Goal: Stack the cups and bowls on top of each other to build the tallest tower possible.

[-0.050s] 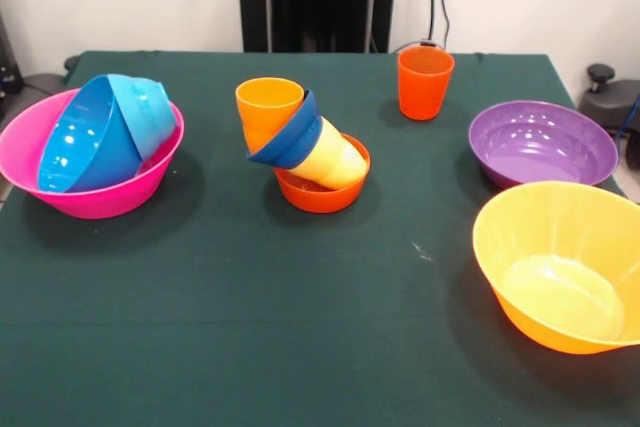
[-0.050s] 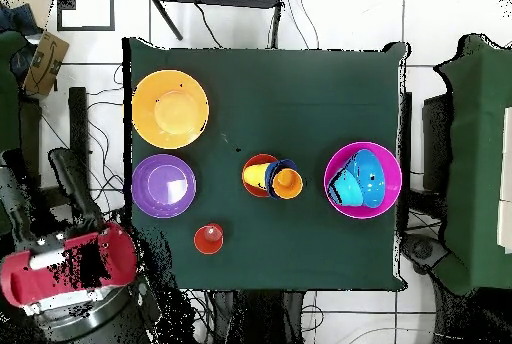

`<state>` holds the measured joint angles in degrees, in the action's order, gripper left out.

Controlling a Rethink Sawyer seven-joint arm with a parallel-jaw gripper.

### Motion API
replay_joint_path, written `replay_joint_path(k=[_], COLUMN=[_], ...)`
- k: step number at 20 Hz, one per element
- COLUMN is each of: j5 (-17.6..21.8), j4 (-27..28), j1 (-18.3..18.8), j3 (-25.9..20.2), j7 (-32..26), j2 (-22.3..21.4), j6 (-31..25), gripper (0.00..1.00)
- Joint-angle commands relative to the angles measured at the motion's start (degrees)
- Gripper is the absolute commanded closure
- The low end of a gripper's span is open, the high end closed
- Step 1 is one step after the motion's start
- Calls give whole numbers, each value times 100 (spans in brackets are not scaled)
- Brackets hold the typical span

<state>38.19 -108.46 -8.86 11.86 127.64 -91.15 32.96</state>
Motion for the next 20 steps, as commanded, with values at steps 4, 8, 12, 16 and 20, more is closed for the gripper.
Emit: replay_joint_path(k=[4,8,12,16,20], j5=[167,76,180,394,874], j4=[-300,24,500,1071,1911], j1=[538,781,1068,1420,1876], j3=[-178,-380,-615,-915,-1516], j7=[340,239,316,464,817], j2=[1060,1527,1961,2407,2772], j6=[148,292,289,211,-268], gripper=[0,0,0,0,0])
